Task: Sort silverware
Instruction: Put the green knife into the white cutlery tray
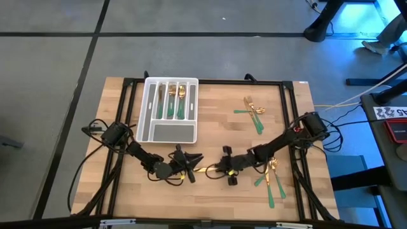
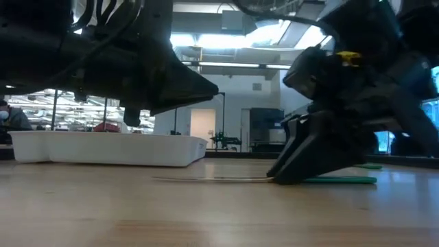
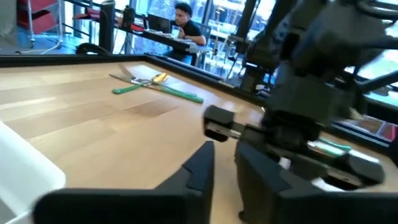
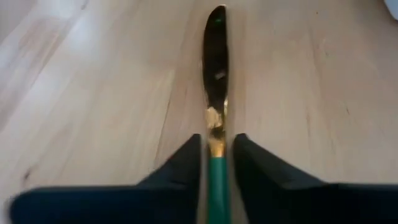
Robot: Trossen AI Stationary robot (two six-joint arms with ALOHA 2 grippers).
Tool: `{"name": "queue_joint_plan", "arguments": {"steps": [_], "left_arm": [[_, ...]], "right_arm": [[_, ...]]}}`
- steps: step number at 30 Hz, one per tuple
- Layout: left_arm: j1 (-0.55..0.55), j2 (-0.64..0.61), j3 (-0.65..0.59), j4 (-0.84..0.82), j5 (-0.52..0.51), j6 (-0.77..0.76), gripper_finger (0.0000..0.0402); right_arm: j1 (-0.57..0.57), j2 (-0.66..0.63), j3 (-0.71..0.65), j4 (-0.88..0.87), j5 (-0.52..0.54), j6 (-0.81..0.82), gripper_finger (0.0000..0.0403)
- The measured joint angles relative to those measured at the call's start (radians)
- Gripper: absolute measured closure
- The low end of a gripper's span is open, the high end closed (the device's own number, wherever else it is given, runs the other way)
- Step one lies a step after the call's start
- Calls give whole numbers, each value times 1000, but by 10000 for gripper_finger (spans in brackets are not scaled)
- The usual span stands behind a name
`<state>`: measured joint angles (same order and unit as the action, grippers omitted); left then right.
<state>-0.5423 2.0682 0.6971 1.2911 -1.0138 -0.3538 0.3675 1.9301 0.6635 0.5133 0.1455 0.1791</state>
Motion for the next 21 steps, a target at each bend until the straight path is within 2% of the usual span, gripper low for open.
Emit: {"name": "queue_joint_plan", "arguments": {"steps": [3,6,9,12,15,21], "left_arm": [[0,0,0,-2,7,7,293],[-3,0,0,-2,7,53,250],[-18,0,0,-16,5,118,219],[-45,0,0,-44,-12,132,197],[-65,0,0,-133,-26,66,180],[-70,0,1,-466,-13,-200,165]], "right_arm": [[-21,20,-13,30,-24,26,379],[-47,23,-53,104,-54,84,381],[-60,35,-149,316,-60,104,375],[-62,38,-249,493,5,124,395],[-66,42,-317,608,70,161,401],[-62,42,-323,619,94,170,401]]}}
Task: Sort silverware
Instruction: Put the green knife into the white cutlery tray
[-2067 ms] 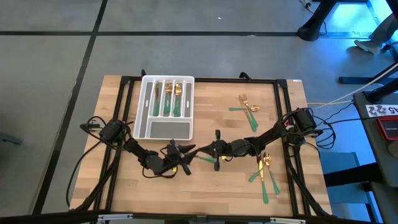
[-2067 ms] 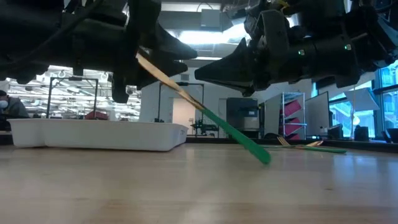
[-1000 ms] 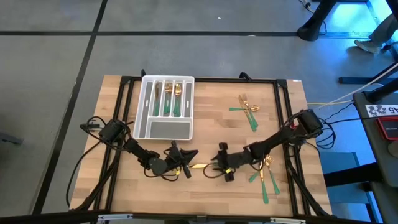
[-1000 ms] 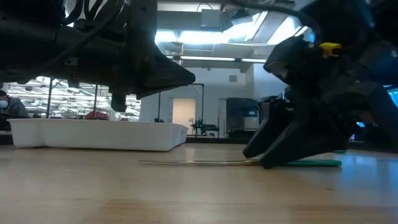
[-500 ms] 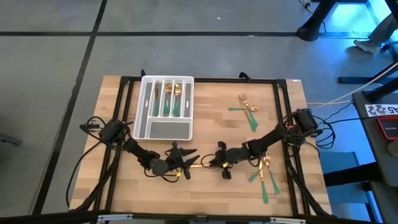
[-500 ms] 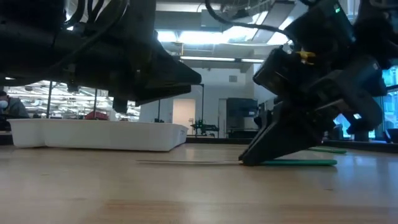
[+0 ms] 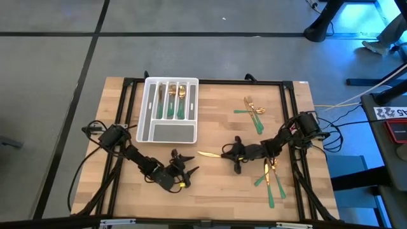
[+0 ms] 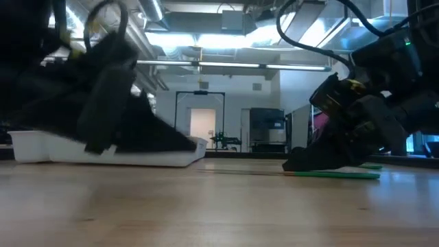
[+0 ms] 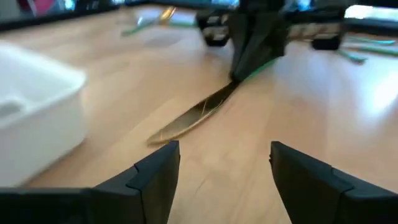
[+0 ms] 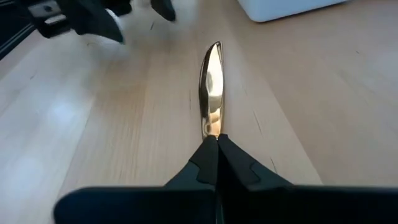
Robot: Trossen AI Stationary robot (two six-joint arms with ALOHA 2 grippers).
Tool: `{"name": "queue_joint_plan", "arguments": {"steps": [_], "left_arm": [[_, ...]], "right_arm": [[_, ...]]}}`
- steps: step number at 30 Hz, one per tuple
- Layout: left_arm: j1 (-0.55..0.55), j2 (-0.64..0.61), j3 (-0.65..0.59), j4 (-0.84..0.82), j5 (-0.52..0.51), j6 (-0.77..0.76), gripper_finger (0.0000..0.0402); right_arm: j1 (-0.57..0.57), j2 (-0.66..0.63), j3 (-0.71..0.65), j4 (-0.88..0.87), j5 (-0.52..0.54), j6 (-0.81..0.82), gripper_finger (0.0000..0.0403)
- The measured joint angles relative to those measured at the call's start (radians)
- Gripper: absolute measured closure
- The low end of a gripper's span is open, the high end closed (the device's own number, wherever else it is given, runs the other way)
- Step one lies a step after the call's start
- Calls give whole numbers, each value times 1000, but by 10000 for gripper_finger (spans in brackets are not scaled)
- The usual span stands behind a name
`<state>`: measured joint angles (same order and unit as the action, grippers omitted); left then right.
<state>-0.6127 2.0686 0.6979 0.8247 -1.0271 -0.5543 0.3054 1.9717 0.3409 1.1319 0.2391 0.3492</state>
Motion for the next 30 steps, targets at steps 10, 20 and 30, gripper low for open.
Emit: {"name": "queue_joint_plan", "arguments": {"steps": [10,20,30], "left_arm": [[5,0,2,-44,4,-101,164],[6,0,3,-43,4,-104,164],[5,0,42,-26,4,5,164]], "right_arm": [[1,-31,35,24,-2,-93,349],[4,-60,110,-242,16,-68,250],[16,-59,158,-447,34,-92,374]]}}
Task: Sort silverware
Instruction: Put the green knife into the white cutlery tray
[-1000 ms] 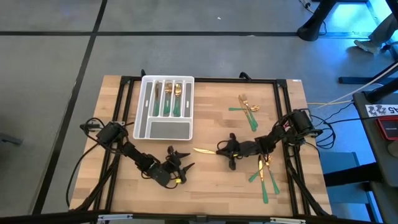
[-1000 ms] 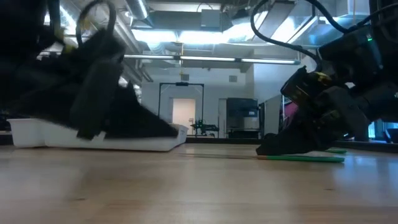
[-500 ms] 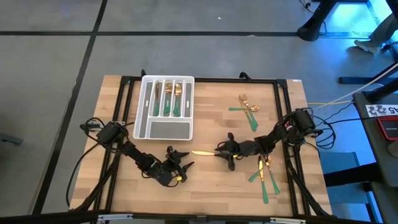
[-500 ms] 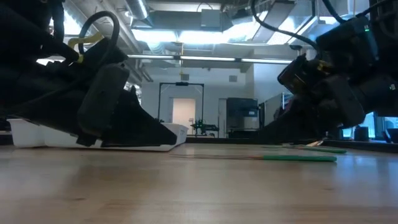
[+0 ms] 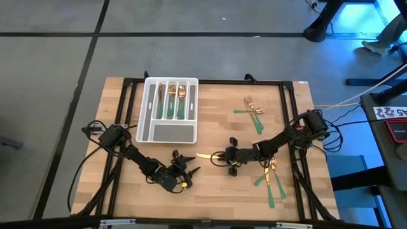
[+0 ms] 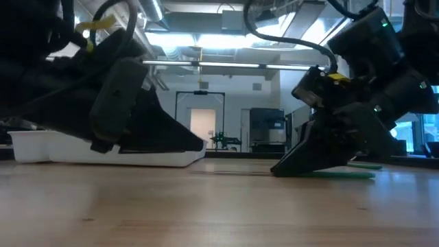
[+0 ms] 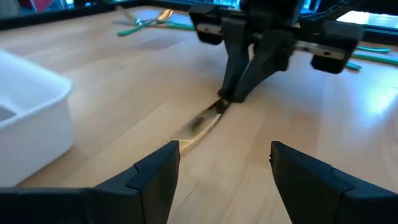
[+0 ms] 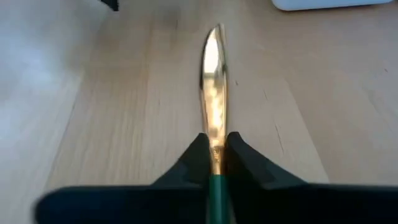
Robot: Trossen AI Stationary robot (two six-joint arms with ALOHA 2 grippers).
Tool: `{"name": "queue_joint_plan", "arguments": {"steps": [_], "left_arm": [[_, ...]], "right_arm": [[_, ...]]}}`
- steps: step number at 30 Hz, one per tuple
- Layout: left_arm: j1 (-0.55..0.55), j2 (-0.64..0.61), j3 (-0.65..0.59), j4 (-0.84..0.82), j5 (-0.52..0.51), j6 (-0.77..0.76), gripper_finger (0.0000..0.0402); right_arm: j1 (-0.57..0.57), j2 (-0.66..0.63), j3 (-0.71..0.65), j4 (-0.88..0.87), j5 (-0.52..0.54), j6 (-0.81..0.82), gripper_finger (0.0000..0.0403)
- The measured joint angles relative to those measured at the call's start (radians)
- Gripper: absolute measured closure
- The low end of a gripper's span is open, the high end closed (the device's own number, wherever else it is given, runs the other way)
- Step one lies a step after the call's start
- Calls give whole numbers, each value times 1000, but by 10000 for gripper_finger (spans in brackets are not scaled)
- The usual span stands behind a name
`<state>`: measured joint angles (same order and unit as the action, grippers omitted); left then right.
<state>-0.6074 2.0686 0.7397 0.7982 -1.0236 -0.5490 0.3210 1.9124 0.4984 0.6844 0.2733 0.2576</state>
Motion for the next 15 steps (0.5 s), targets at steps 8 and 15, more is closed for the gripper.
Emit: {"name": "queue_joint_plan", "arguments": {"steps": [8,15], "left_arm": [[0,0,87,-2,0,229,164],[9,0,148,-153,0,460,164]], "right_arm": [[-2,56,-68,222,-38,60,381],[-2,67,-125,365,-47,50,381]]}}
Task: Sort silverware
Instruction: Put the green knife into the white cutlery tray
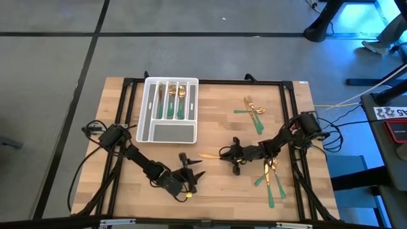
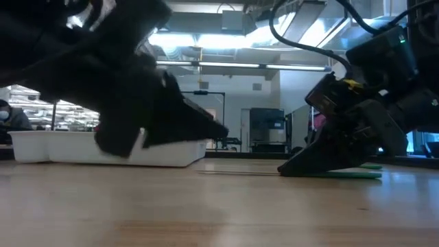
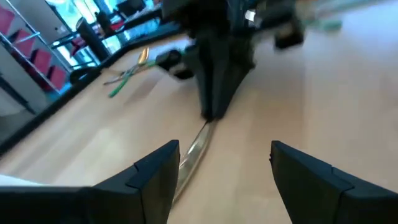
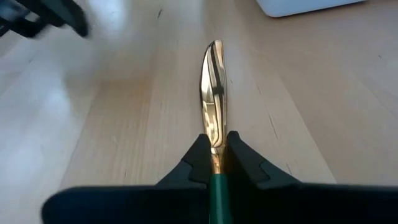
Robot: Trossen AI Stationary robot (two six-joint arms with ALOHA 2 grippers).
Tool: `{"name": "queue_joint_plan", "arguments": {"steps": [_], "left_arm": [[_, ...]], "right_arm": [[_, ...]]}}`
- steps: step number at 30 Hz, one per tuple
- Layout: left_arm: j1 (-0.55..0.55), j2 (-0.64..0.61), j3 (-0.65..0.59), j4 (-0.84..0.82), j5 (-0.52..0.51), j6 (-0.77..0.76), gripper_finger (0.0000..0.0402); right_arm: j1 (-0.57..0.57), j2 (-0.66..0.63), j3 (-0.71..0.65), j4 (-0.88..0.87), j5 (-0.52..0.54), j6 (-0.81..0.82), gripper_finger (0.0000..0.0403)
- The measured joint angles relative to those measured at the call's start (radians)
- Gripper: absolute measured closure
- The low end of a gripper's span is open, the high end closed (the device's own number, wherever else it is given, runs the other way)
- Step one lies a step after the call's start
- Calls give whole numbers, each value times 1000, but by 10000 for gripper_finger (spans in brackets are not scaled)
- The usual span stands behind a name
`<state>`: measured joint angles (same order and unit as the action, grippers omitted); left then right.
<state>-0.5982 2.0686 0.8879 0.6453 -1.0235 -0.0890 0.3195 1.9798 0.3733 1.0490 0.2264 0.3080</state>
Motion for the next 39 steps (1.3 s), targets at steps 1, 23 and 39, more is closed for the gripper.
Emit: {"name": "queue_joint_plan", "arguments": {"steps": [1,23,39], "left_arm": [[8,0,3,-34,1,12,164],[150,-7,10,-249,277,19,164],[146,-1,6,-255,307,-89,164]], "right_arm": [[0,1,-1,10,-1,0,381],[2,7,69,65,-105,-12,401],[14,-80,77,10,-99,-140,292]]}}
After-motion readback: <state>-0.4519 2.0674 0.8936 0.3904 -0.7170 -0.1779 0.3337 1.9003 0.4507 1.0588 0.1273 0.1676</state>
